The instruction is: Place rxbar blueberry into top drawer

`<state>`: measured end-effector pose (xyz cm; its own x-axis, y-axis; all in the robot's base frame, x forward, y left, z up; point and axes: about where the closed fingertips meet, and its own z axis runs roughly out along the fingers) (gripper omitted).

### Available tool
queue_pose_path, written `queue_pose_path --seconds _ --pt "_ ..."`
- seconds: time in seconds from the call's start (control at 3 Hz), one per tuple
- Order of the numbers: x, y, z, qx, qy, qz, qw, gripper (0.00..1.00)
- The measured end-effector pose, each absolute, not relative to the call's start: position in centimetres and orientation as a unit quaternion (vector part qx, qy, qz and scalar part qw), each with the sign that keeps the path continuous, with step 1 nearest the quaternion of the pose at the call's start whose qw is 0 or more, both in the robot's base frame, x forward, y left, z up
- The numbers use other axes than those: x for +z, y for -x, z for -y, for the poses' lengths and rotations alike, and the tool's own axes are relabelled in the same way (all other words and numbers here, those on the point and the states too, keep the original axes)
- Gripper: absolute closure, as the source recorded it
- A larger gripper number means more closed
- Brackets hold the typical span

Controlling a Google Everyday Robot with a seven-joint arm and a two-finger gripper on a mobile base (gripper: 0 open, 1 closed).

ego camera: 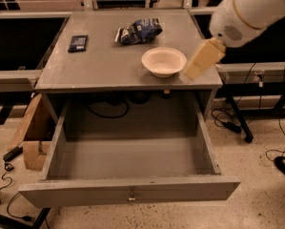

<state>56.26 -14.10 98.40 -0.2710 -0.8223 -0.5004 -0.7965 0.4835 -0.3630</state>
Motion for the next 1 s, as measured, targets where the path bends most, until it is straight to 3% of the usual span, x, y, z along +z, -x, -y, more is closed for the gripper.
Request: queue_pose_path --seconds 0.33,1.0 --pt "99.0 -59.5 11.5 -0.016 0.48 -0.798 0.364 0.0" --pt "99.1 -60.7 11.0 -0.012 0.46 -0.796 0.394 0.0"
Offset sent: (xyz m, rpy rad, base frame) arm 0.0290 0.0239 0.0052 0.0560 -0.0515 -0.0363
